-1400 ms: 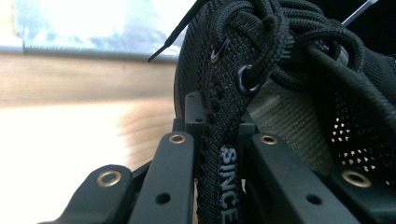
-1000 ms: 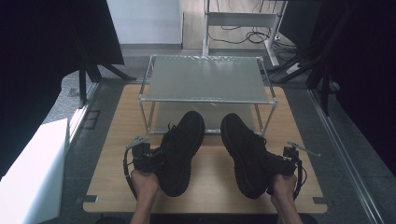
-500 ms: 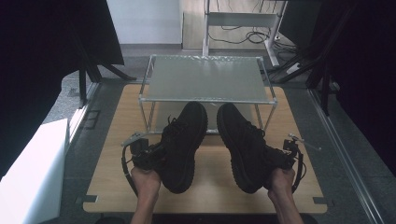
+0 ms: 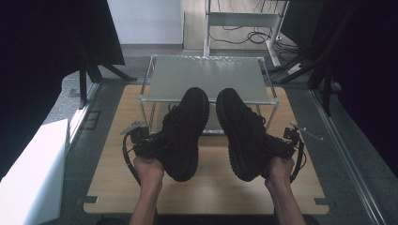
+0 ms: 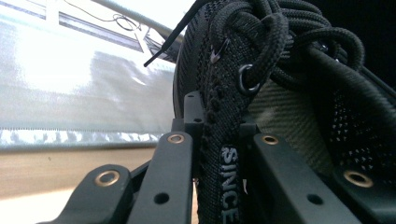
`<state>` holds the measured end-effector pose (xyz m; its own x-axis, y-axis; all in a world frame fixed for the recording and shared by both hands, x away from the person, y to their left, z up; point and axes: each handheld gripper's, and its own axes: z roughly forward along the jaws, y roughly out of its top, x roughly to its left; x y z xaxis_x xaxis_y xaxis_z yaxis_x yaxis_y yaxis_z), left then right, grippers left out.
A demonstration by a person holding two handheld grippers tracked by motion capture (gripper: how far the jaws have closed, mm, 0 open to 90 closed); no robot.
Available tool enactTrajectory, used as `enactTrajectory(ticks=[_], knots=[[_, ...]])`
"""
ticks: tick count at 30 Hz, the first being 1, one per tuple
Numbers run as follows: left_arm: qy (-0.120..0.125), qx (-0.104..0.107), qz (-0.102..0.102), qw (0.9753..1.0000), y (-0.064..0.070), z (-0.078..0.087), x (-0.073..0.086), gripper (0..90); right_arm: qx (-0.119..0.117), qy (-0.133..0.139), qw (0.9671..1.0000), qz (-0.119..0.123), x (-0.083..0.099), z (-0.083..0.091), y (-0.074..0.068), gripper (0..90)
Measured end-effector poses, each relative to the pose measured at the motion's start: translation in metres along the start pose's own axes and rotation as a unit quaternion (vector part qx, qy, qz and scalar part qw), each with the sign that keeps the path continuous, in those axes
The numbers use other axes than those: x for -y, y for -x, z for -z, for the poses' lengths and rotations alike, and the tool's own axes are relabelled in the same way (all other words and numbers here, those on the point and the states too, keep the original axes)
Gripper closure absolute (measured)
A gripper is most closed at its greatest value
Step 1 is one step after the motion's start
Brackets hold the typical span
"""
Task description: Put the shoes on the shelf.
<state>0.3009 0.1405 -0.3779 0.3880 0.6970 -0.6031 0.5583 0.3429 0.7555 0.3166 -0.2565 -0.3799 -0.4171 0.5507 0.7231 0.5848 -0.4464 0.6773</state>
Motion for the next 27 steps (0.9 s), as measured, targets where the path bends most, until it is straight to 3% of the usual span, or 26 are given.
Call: enactTrajectory(ticks=[6, 12, 17, 24, 27], knots=[[0.008, -0.002, 0.003, 1.0, 0.004, -0.008, -0.013, 82.0, 0.003, 0.008, 1.0, 0.002, -0.01, -0.011, -0.007, 75.3], [0.023, -0.013, -0.001, 0.9996, 0.012, -0.023, -0.037, 82.0, 0.014, 0.011, 0.9998, 0.006, -0.029, -0.028, -0.015, 75.3], [0.027, -0.022, 0.001, 0.9994, 0.014, -0.031, -0.049, 81.8, 0.023, 0.015, 0.9996, 0.0, -0.038, -0.037, -0.015, 75.3], [0.031, -0.037, 0.022, 0.9986, 0.012, -0.05, -0.066, 81.7, 0.033, 0.021, 0.9989, -0.027, -0.052, -0.056, -0.01, 75.3], [0.029, -0.048, 0.024, 0.9981, 0.009, -0.055, -0.072, 81.7, 0.042, 0.018, 0.9988, -0.02, -0.058, -0.064, -0.011, 75.3]])
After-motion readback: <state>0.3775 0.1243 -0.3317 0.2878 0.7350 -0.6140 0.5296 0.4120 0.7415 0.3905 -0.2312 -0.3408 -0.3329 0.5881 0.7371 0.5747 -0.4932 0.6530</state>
